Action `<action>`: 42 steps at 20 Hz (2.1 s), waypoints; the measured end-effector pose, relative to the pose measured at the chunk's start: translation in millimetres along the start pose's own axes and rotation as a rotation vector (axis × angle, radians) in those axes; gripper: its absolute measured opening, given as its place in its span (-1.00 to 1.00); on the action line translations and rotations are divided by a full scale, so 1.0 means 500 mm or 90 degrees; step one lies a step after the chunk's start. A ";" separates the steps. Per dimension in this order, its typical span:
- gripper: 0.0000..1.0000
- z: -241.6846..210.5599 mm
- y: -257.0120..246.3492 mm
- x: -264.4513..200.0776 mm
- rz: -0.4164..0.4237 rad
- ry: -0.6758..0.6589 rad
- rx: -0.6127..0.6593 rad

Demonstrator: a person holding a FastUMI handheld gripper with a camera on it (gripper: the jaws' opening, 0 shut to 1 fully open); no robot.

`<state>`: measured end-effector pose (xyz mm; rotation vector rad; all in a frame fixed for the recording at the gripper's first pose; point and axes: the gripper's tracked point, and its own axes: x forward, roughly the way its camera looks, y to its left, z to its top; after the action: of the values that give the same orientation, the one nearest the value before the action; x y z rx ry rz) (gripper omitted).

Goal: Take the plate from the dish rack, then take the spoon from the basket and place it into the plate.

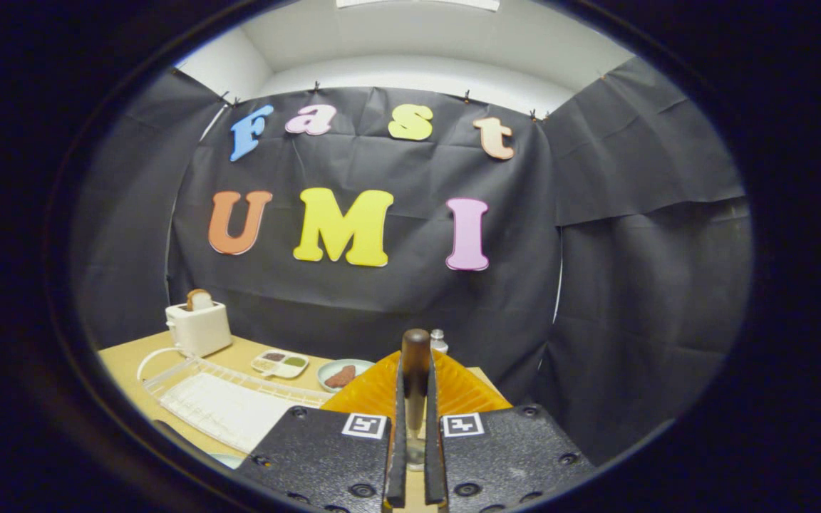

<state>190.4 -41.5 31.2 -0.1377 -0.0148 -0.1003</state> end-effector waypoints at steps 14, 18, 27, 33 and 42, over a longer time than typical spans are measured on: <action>-0.69 -0.254 0.328 -0.235 0.102 0.107 0.060; -0.68 -0.298 0.346 -0.260 0.091 0.114 0.060; -0.58 -0.296 0.266 -0.273 0.047 0.082 0.100; -0.21 -0.213 0.169 -0.321 0.003 0.013 0.147; 0.31 -0.165 0.168 -0.361 0.042 0.050 0.104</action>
<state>19.8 47.5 -66.0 0.0296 0.0592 -0.0377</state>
